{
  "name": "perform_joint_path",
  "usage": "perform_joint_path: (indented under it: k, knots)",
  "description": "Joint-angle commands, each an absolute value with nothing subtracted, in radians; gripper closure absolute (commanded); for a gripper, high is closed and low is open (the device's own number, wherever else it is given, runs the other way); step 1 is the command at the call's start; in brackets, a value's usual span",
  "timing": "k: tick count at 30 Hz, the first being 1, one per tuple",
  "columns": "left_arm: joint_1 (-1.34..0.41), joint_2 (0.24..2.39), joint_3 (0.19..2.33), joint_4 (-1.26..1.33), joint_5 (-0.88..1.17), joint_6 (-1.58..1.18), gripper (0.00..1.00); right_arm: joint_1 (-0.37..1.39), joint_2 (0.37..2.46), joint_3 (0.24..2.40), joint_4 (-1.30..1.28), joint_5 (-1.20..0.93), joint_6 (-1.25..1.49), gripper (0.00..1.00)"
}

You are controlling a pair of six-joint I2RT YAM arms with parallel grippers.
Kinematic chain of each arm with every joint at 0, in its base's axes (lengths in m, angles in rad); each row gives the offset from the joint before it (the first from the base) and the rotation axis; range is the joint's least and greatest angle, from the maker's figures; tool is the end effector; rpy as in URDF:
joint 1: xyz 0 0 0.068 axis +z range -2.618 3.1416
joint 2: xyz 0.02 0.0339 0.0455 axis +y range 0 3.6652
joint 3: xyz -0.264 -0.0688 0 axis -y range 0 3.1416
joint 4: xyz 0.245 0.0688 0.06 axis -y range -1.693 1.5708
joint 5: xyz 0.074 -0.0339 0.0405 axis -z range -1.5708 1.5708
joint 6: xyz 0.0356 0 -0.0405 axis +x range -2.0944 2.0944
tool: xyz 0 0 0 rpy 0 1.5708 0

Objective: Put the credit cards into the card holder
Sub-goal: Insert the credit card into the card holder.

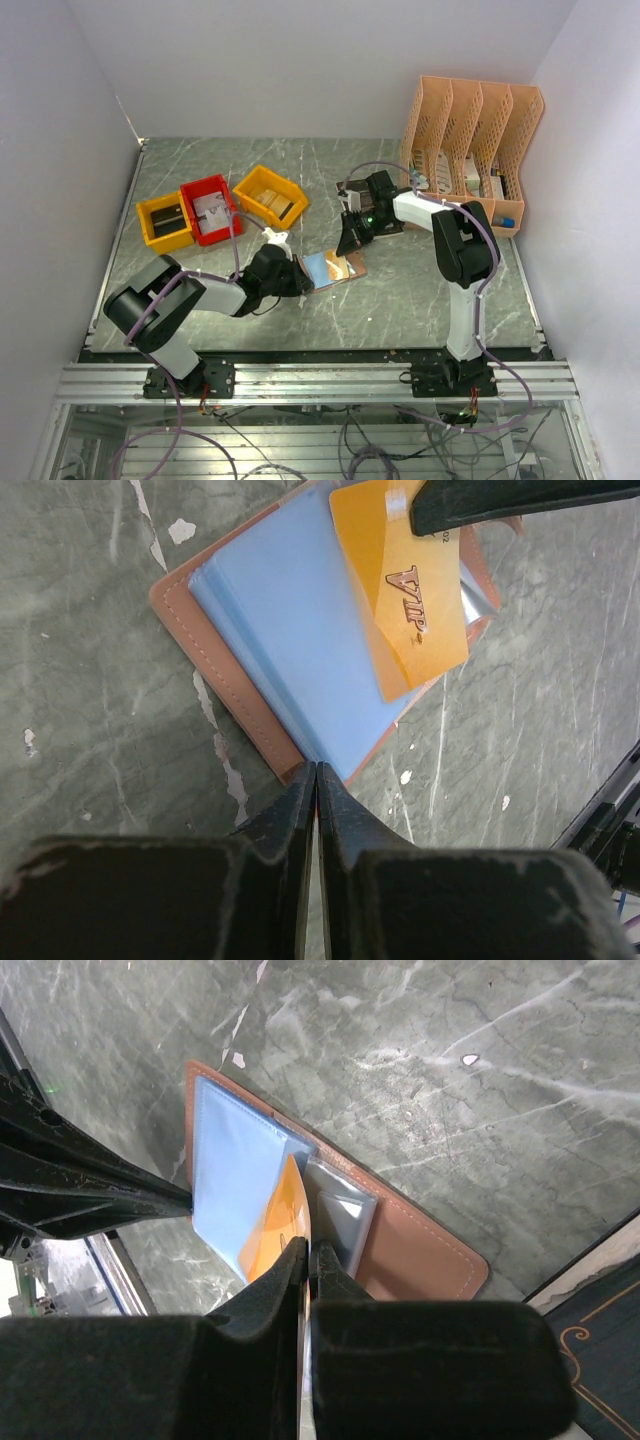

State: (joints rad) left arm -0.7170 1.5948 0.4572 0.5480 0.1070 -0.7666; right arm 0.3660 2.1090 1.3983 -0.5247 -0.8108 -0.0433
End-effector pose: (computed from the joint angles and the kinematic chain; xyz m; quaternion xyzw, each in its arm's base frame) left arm 0.2045 -0.1833 0.1194 0.0033 0.8811 -0.3526 0.3150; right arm 0.3760 0.1718 0.1328 -0.2486 0.8738 0.4084 0.0889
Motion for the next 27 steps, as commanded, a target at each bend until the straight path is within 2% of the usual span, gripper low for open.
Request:
perform_joint_path:
  k: [1, 27]
  knots:
    - [-0.717, 1.589, 0.480, 0.517, 0.061, -0.735, 0.85, 0.379, 2.155, 1.428, -0.561, -0.747, -0.083, 1.00]
    - [-0.717, 1.602, 0.492, 0.509, 0.062, -0.727, 0.85, 0.413, 2.209, 1.497, -0.612, -0.774, -0.096, 0.98]
